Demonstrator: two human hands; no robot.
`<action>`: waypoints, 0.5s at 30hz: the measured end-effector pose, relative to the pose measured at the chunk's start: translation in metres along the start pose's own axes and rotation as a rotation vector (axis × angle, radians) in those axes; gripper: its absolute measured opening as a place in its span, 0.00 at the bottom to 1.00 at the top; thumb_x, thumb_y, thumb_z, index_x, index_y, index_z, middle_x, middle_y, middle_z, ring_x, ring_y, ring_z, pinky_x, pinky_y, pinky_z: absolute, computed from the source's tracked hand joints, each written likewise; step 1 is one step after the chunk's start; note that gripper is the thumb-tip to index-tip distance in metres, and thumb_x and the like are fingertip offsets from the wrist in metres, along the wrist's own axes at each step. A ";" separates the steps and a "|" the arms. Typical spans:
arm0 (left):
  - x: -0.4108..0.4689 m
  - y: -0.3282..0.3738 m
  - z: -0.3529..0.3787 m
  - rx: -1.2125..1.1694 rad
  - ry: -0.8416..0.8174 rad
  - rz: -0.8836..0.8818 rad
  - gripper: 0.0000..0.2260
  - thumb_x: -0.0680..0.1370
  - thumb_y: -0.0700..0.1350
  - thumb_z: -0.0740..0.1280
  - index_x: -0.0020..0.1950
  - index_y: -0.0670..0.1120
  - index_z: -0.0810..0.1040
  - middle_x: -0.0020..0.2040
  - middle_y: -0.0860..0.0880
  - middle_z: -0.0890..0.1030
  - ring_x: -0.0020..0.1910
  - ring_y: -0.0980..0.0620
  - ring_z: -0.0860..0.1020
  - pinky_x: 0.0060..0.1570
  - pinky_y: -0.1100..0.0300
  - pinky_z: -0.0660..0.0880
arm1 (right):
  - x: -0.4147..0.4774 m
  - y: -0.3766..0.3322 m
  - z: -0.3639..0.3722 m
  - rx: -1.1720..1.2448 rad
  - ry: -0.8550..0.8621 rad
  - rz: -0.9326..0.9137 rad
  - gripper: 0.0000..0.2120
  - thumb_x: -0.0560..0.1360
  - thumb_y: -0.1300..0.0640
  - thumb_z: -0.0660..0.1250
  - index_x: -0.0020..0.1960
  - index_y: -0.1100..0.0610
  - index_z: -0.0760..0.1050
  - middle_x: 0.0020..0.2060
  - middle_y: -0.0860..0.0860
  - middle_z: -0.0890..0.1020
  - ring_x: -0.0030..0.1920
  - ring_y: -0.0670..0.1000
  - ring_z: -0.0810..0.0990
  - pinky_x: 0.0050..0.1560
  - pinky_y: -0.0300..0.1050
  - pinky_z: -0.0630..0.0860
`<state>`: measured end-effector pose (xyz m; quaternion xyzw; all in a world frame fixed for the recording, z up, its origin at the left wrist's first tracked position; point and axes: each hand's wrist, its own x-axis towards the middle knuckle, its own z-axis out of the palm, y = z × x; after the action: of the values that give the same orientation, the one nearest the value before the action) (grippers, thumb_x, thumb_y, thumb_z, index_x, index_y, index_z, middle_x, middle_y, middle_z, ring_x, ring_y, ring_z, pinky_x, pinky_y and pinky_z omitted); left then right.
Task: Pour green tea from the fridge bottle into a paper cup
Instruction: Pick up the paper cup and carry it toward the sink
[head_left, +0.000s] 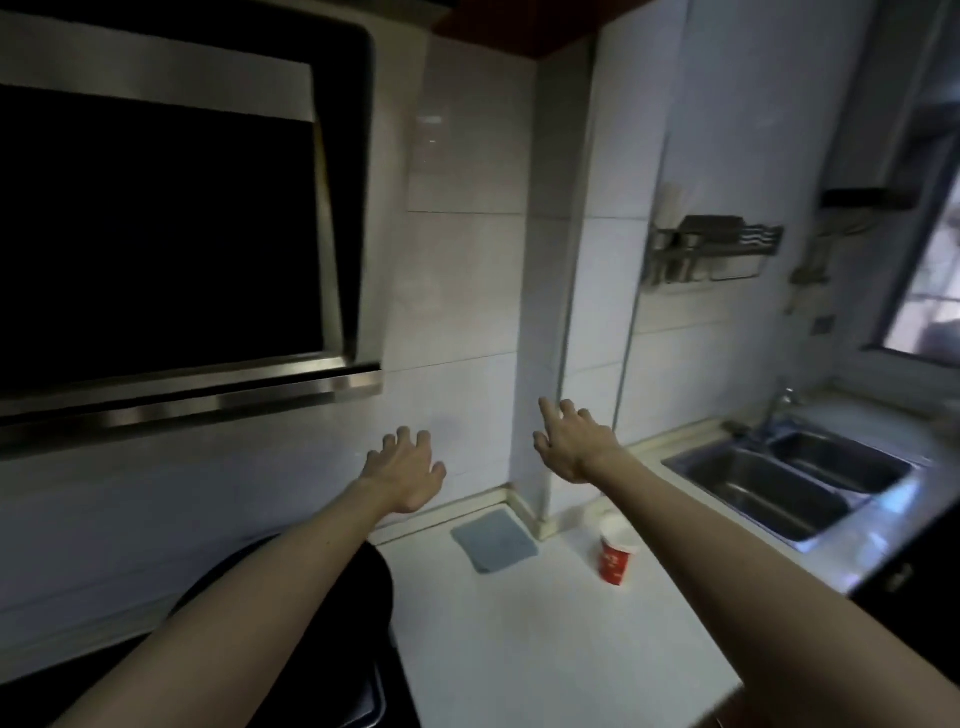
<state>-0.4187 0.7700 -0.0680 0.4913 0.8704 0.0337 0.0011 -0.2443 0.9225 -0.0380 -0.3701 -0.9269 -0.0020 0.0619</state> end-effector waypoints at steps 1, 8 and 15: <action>0.007 0.010 0.003 0.001 -0.006 0.031 0.25 0.82 0.55 0.50 0.74 0.42 0.58 0.71 0.38 0.62 0.67 0.39 0.65 0.63 0.45 0.67 | -0.002 0.012 0.000 -0.008 -0.001 0.034 0.25 0.82 0.47 0.49 0.76 0.56 0.51 0.70 0.59 0.64 0.67 0.62 0.67 0.59 0.59 0.70; 0.042 0.066 0.034 -0.012 -0.061 0.210 0.25 0.82 0.55 0.49 0.74 0.42 0.58 0.70 0.39 0.63 0.66 0.39 0.66 0.61 0.45 0.67 | -0.020 0.070 0.018 -0.014 -0.013 0.222 0.24 0.82 0.48 0.50 0.74 0.57 0.53 0.68 0.60 0.66 0.65 0.64 0.68 0.59 0.59 0.70; 0.061 0.108 0.071 -0.055 -0.133 0.334 0.23 0.82 0.55 0.50 0.72 0.43 0.60 0.69 0.39 0.65 0.64 0.39 0.67 0.61 0.46 0.69 | -0.046 0.106 0.056 0.036 -0.068 0.334 0.28 0.82 0.45 0.51 0.77 0.56 0.50 0.75 0.60 0.60 0.71 0.65 0.64 0.67 0.62 0.67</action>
<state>-0.3560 0.8819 -0.1308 0.6300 0.7734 0.0246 0.0665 -0.1448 0.9702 -0.1031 -0.5175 -0.8541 0.0374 0.0369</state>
